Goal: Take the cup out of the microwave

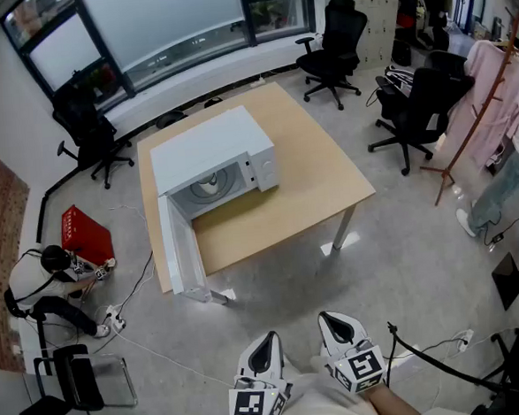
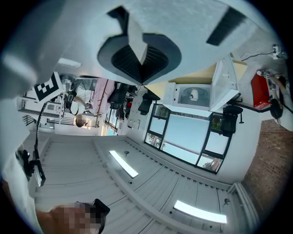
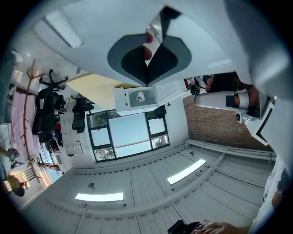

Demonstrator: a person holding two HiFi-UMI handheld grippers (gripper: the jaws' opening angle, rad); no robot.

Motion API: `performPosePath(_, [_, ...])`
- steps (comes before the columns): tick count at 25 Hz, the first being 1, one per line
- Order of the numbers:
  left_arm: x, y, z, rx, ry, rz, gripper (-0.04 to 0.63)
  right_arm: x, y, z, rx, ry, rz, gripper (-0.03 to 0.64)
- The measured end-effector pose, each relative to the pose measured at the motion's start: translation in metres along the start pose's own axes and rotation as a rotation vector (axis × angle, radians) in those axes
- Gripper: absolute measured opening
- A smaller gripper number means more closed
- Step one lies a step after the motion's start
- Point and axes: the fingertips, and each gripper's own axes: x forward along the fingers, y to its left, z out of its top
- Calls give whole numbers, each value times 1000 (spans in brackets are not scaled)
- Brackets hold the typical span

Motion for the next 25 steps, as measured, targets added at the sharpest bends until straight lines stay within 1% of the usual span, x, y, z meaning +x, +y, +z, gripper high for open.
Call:
performPosePath(4, [9, 1, -1, -7, -10, -7, 3, 2, -10, 6, -17, -18, -24, 6])
performPosePath(8, [11, -2, -6, -10, 4, -7, 3, 1, -15, 2, -13, -6, -31, 6])
performPosePath(11, [12, 1, -6, -10, 4, 9, 3, 4, -14, 2, -13, -6, -7, 6])
performPosePath(14, [14, 0, -10, -17, 13, 24, 3, 3, -14, 9, 22, -31, 38, 6])
performPosePath(17, [16, -4, -14, -16, 26, 35, 3, -1, -28, 19, 49, -66, 30, 6])
performPosePath(21, [17, -7, -24, -28, 55, 81, 3, -9, -57, 19, 59, -66, 2, 6])
performPosePath(25, [15, -3, -28, -20, 59, 150, 3, -14, -81, 21, 43, -65, 10, 6])
